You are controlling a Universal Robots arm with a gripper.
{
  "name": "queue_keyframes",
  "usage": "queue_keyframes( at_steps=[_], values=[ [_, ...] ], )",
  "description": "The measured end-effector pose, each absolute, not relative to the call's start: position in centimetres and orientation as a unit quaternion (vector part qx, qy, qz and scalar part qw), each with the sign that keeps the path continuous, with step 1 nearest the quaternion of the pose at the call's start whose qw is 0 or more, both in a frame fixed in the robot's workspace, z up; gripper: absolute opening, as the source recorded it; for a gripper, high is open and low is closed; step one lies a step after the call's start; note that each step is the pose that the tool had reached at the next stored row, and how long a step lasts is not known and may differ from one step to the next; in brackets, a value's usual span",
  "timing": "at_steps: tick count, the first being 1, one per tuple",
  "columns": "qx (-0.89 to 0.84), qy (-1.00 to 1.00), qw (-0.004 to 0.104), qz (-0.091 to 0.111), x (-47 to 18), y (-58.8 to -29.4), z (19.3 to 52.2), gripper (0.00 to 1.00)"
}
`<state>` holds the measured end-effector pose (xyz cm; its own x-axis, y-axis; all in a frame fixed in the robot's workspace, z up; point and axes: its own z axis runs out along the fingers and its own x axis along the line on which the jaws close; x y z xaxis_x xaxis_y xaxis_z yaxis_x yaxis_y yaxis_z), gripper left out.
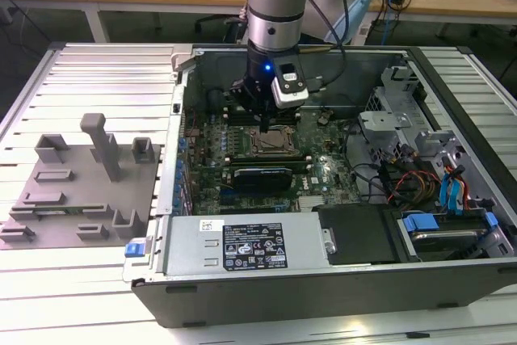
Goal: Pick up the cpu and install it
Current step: 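Install the first cpu locking lever, then install the second cpu locking lever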
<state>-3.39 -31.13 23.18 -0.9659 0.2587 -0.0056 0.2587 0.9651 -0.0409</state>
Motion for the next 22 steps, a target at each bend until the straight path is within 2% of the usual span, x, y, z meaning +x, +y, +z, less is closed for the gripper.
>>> queue_keyframes(
  at_steps=[22],
  values=[
    [0.086, 0.996, 0.001, -0.021, -2.22, -32.02, 22.96, 0.11]
  ],
)
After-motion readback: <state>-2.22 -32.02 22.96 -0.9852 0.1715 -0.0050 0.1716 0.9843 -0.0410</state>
